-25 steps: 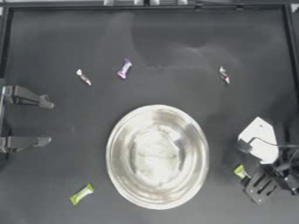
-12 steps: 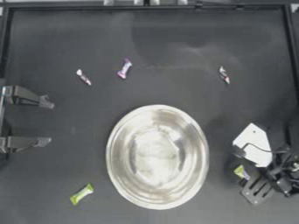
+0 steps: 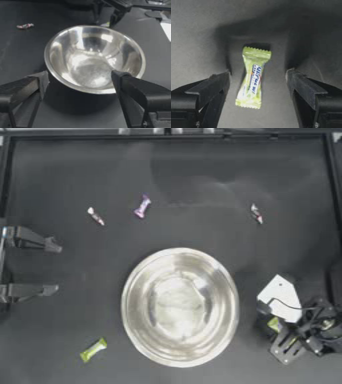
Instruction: Put candies in bowl
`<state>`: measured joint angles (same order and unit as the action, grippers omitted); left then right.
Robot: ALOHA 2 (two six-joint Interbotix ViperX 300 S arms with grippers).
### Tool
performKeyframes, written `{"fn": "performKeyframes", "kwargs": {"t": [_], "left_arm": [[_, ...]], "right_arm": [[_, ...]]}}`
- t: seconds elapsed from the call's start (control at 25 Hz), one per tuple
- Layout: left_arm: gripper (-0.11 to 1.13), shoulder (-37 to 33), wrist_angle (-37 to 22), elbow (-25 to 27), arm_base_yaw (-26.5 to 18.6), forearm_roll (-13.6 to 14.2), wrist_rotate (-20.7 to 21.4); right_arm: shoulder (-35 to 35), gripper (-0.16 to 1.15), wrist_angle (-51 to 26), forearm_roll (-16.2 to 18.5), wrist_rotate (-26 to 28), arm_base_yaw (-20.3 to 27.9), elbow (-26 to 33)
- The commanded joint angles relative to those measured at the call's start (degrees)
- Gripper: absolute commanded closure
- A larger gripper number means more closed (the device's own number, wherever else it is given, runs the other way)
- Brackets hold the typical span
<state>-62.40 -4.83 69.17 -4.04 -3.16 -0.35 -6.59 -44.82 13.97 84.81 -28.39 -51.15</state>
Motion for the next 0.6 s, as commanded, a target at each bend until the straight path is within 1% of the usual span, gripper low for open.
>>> {"fn": "performKeyframes", "kwargs": {"t": [0.04, 0.36, 0.48, 0.6], "left_arm": [[-0.01, 0.97, 0.35, -0.88, -0.09, -0.09, -0.09], [-0.01, 0.97, 0.26, -0.88, 0.00, -0.26, -0.09], [-0.01, 0.97, 0.26, -0.79, -0.09, -0.26, -0.09], [-0.01, 0.97, 0.26, -0.70, -0.09, -0.26, -0.09]], "right_arm": [[-0.18, 0.02, 0.35, 0.00, 0.18, -0.09, 0.88], [0.70, 0.03, 1.67, -0.26, 0.88, -0.09, 0.79], [1.23, 0.11, 1.76, -0.88, 0.79, -0.09, 0.62], [1.49, 0.25, 1.85, -1.49, 0.18, -0.09, 0.79]]}}
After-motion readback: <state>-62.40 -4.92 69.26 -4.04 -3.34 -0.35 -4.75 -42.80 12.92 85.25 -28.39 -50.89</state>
